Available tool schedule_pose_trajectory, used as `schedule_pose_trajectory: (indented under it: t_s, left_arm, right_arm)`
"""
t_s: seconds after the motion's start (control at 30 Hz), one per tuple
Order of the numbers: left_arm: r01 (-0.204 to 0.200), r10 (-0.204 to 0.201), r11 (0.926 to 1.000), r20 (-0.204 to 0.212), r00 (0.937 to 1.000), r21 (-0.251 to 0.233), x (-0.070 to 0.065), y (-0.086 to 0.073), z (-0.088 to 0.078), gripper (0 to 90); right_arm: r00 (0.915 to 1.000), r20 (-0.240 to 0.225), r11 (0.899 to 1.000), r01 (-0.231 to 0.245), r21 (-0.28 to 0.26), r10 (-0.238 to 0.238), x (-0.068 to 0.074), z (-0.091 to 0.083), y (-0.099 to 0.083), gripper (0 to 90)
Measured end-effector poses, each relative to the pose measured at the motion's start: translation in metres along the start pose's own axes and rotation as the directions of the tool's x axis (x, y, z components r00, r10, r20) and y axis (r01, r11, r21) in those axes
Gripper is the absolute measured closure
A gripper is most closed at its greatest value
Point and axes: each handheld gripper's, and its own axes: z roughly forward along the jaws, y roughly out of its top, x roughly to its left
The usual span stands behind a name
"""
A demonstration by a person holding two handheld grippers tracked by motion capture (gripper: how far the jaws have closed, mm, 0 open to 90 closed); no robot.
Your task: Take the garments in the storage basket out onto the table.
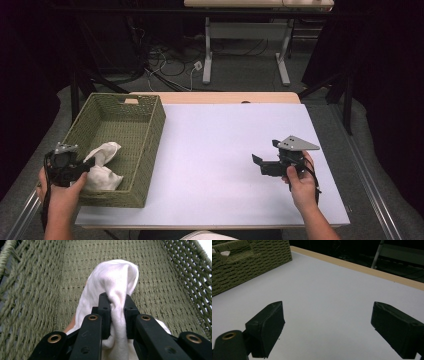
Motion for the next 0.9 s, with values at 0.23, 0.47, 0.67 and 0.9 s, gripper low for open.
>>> schedule_pose_trajectory:
  t_s: [0.23,0.47,0.67,0.9]
  left_arm:
    - [-0.008,0.008,0.9983,-0.001,1.0,-0.059,-0.004,0.003,-0.008,81.7]
    - [-0.011,0.011,0.9953,-0.001,0.9999,-0.096,-0.009,0.007,-0.016,81.7]
    - [0.0,0.006,0.9856,0.034,0.9994,-0.169,-0.014,0.014,-0.028,81.8]
    - [0.001,0.007,0.9702,0.032,0.9995,-0.242,-0.02,0.018,-0.042,81.7]
  right_arm:
    - [1.0,0.001,1.0,0.0,0.001,0.0,0.0,0.0,0.0,11.3]
    - [1.0,0.001,1.0,0.003,0.0,-0.003,0.0,0.0,0.0,11.3]
    - [1.0,0.001,1.0,-0.001,0.002,0.001,0.0,-0.001,0.0,11.5]
    - [1.0,-0.002,1.0,0.001,0.003,-0.001,0.0,-0.002,0.0,11.6]
